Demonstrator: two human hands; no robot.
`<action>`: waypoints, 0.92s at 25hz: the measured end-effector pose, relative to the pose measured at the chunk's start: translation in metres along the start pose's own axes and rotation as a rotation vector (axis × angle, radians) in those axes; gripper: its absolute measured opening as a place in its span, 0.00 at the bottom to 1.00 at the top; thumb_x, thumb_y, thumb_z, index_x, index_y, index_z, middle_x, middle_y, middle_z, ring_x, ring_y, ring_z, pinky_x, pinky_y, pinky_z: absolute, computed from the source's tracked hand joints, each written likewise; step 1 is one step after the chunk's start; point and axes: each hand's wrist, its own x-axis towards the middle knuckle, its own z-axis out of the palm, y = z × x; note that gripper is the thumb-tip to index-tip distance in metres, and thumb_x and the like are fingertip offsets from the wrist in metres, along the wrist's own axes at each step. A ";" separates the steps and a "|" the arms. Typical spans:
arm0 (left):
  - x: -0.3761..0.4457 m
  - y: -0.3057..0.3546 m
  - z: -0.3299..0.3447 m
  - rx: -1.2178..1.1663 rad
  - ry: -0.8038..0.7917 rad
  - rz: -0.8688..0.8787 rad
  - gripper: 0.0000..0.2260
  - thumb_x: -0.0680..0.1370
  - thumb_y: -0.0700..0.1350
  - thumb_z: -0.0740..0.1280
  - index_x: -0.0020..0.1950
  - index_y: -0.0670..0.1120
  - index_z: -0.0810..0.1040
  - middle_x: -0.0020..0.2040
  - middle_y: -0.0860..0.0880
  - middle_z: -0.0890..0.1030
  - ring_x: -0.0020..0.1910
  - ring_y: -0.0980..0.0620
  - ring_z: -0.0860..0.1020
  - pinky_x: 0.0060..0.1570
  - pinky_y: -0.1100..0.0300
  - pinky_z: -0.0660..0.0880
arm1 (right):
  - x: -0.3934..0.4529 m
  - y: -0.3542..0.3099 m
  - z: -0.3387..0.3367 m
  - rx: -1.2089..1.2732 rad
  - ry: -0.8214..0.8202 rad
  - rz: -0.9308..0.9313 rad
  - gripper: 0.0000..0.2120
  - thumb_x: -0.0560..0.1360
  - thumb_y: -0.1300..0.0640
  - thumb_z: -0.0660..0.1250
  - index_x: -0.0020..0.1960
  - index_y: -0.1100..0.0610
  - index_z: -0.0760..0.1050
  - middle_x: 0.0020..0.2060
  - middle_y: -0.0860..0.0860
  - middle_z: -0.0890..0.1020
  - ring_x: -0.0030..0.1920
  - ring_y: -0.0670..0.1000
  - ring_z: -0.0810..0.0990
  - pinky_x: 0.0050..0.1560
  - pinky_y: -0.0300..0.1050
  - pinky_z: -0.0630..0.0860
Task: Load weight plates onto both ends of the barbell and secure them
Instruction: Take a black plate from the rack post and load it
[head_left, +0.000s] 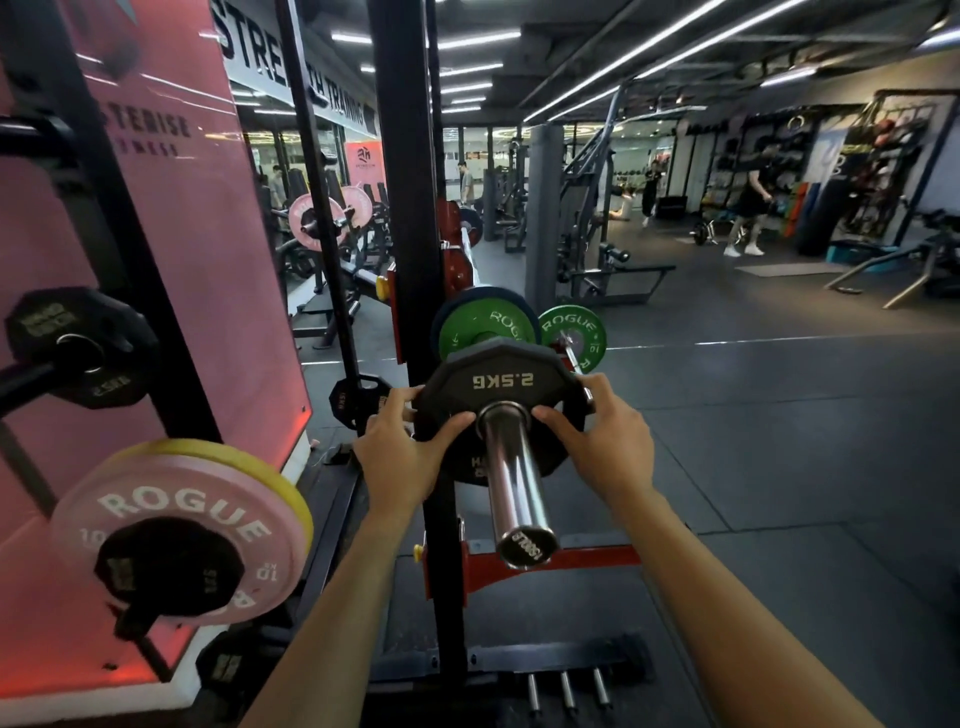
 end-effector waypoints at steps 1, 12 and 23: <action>0.011 -0.005 0.007 -0.022 -0.003 -0.007 0.29 0.65 0.74 0.70 0.56 0.56 0.74 0.46 0.55 0.81 0.49 0.50 0.80 0.52 0.40 0.76 | 0.012 0.002 0.008 -0.006 0.007 -0.002 0.24 0.70 0.32 0.68 0.58 0.45 0.70 0.44 0.47 0.81 0.42 0.51 0.79 0.33 0.42 0.67; 0.111 -0.053 0.072 -0.054 -0.007 -0.034 0.31 0.65 0.75 0.69 0.60 0.57 0.74 0.50 0.58 0.79 0.54 0.53 0.74 0.57 0.42 0.73 | 0.099 0.031 0.091 -0.068 0.046 0.033 0.24 0.70 0.31 0.67 0.58 0.44 0.69 0.45 0.49 0.83 0.45 0.56 0.82 0.38 0.46 0.71; 0.151 -0.079 0.103 0.047 0.080 -0.032 0.44 0.63 0.75 0.69 0.72 0.54 0.65 0.73 0.45 0.65 0.71 0.42 0.61 0.67 0.39 0.60 | 0.141 0.050 0.125 -0.175 0.117 0.148 0.49 0.59 0.19 0.61 0.68 0.53 0.68 0.62 0.53 0.76 0.61 0.57 0.73 0.55 0.57 0.75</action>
